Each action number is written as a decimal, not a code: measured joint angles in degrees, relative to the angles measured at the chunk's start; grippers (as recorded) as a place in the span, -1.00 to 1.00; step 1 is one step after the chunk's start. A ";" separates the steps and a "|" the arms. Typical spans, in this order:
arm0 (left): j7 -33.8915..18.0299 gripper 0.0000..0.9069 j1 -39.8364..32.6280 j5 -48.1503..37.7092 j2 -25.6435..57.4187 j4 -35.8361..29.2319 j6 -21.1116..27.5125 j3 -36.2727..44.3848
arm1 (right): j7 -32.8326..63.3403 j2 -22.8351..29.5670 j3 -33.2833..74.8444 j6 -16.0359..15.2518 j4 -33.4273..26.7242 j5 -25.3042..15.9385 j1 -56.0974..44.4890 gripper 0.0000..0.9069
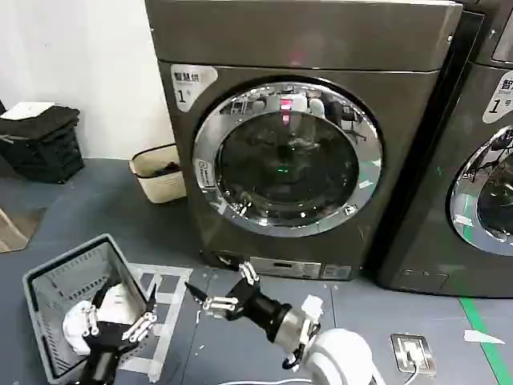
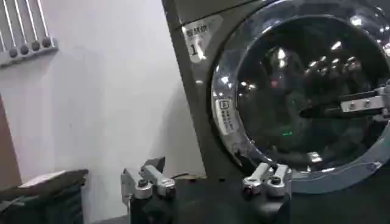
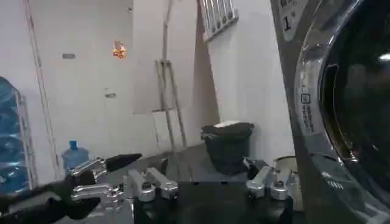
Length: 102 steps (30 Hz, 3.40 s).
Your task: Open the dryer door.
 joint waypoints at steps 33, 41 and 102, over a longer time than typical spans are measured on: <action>0.39 1.00 0.23 0.28 0.43 -1.22 0.02 0.38 | 1.46 -5.14 6.53 8.58 -15.60 6.49 16.30 1.00; 0.41 1.00 0.36 0.28 0.52 -1.48 0.00 0.40 | 1.99 -4.64 4.31 10.05 -20.19 6.49 19.82 1.00; 0.64 1.00 0.11 0.75 0.35 -1.32 -0.12 1.22 | 6.30 5.39 -7.68 12.95 -44.39 2.95 40.21 1.00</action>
